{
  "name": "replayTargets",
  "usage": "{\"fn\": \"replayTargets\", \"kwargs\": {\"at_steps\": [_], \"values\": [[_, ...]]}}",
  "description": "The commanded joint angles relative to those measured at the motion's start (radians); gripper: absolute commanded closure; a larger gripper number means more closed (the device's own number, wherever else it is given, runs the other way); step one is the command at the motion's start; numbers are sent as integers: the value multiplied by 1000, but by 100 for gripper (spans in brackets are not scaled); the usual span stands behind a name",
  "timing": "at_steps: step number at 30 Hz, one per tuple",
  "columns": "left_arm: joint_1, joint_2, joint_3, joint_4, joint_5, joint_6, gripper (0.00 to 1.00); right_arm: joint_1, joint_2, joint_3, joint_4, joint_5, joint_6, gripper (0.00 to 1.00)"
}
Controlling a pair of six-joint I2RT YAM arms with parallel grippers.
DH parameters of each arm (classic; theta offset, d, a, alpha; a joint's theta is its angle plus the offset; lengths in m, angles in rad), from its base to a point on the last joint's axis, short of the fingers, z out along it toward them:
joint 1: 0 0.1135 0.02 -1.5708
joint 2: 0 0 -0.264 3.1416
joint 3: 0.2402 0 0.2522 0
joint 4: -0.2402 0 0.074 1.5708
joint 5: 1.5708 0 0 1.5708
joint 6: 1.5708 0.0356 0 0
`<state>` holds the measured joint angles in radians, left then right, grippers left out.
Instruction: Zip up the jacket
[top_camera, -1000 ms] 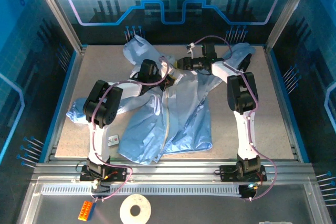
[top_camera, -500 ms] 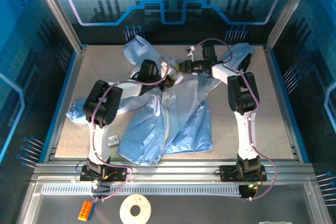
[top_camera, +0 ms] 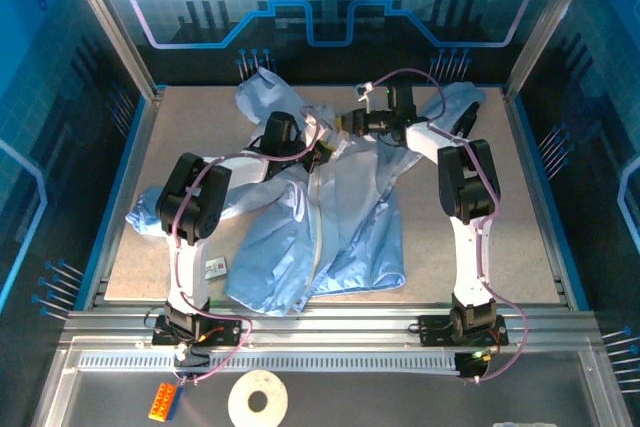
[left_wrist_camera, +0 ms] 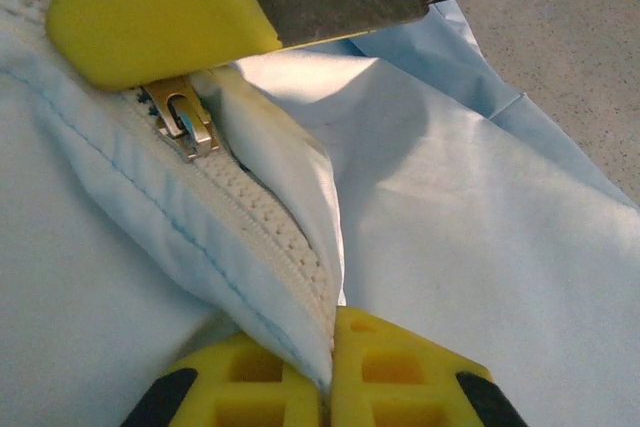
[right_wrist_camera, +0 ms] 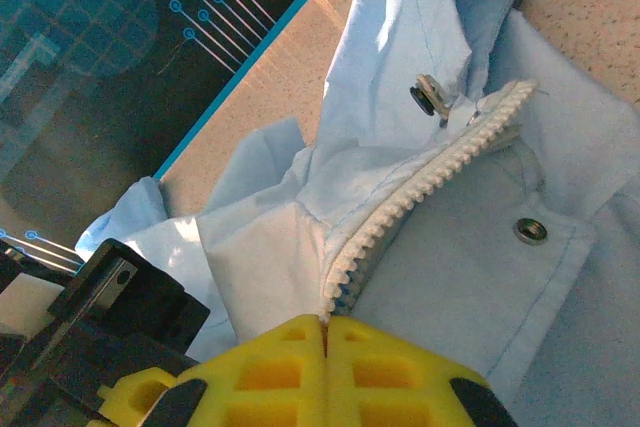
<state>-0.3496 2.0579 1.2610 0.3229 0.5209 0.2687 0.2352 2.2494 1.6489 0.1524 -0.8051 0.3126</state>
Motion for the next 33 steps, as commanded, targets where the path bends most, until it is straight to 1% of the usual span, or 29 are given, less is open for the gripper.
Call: {"fn": "replayTargets", "kwargs": {"at_steps": [1,4,9,11,15,21,24,28,33], "values": [[6,-51,3,-27,54,17,100,-13,-47,5,64,84,-55,100],[8,-56,8,-49,50,10,100,-10,-58,-8,55,90,-91,100],[9,-59,18,-78,64,6,100,-11,-59,-24,46,-41,-141,99],[11,-56,26,-91,65,16,100,-12,-54,-23,44,-88,-139,96],[11,-52,41,-114,61,31,100,-8,-32,-7,33,-156,-128,93],[11,-48,54,-128,65,32,100,-2,-15,11,4,-175,-139,84],[11,-50,55,-134,65,34,100,-1,-14,16,2,-180,-138,82],[11,-51,53,-139,65,35,100,1,-20,20,-27,-176,-163,82],[11,-53,50,-139,65,36,100,5,-20,43,-117,-161,-228,82]]}}
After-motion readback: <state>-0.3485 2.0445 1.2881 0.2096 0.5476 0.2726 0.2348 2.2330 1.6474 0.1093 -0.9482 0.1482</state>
